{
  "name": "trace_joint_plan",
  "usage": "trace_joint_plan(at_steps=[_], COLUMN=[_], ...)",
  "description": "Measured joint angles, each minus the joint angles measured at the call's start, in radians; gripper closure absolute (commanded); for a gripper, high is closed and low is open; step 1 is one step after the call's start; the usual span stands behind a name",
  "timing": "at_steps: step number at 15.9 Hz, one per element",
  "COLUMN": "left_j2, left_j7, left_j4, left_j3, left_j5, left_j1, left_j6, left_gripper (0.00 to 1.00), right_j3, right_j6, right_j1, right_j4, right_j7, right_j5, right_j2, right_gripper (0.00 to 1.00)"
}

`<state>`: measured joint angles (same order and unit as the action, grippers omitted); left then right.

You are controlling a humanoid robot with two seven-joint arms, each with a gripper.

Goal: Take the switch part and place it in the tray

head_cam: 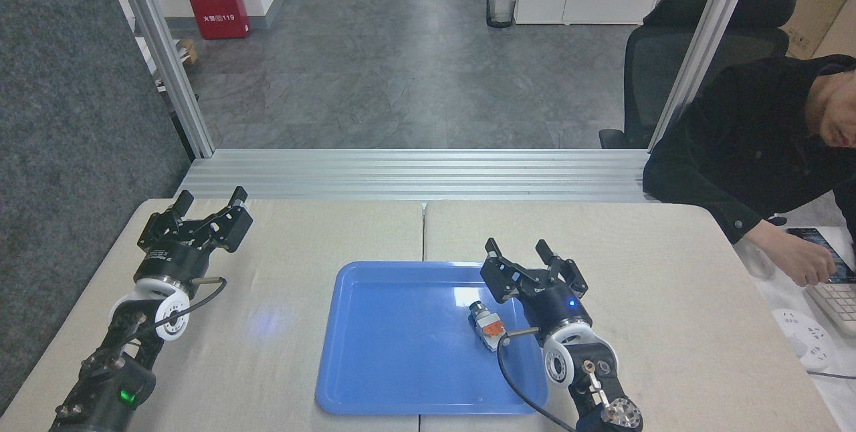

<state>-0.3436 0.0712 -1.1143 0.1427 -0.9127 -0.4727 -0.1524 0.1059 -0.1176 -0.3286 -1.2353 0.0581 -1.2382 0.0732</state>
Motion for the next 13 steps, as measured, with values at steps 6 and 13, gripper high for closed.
trace_joint_plan(at_steps=[6,13], left_j2=[0.0,0.0], left_j7=[0.0,0.0], left_j4=[0.0,0.0], left_j3=[0.0,0.0], left_j5=[0.0,0.0], left_j1=[0.0,0.0], left_j6=[0.0,0.0], left_gripper=[0.0,0.0], right_j3=[-0.077,-0.12], right_j6=[0.032,0.024], right_j1=[-0.095,-0.107], right_j4=[0.067,0.104], right_j7=[-0.064,0.021], right_j5=[0.066,0.044], right_j2=[-0.119,-0.205], right_gripper=[0.0,0.0])
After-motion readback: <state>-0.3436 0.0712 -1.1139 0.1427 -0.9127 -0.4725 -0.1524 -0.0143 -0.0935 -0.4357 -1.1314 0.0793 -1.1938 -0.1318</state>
